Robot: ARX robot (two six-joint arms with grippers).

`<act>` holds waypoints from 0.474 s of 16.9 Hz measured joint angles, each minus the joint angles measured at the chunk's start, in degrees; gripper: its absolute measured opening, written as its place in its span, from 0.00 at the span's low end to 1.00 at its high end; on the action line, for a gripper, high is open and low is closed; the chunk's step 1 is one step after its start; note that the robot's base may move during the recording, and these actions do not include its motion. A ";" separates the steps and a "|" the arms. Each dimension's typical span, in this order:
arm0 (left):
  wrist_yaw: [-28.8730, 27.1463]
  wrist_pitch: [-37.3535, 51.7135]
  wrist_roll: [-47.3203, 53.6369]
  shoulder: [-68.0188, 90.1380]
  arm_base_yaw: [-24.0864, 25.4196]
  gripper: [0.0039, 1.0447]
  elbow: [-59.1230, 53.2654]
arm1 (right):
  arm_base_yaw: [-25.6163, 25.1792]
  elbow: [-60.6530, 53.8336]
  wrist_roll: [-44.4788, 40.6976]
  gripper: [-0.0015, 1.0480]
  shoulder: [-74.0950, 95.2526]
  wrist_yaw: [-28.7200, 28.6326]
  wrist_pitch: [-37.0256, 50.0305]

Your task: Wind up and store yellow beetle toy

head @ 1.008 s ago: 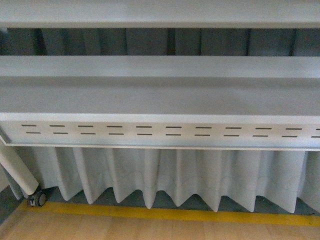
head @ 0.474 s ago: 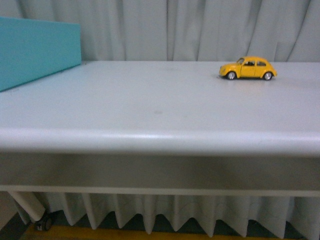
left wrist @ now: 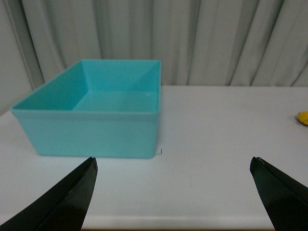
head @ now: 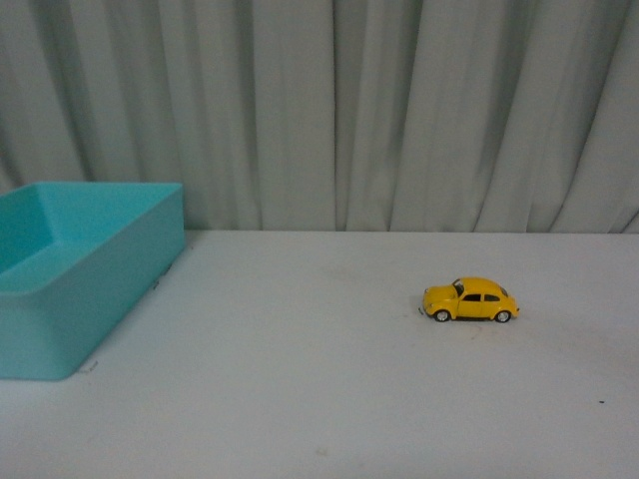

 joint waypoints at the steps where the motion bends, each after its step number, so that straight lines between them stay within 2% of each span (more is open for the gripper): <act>1: 0.00 0.00 0.00 0.00 0.00 0.94 0.02 | 0.00 0.00 -0.04 0.94 0.00 0.00 0.00; 8: 0.07 0.13 -0.02 0.00 0.00 0.94 0.02 | 0.00 0.00 0.02 0.94 0.00 0.07 0.15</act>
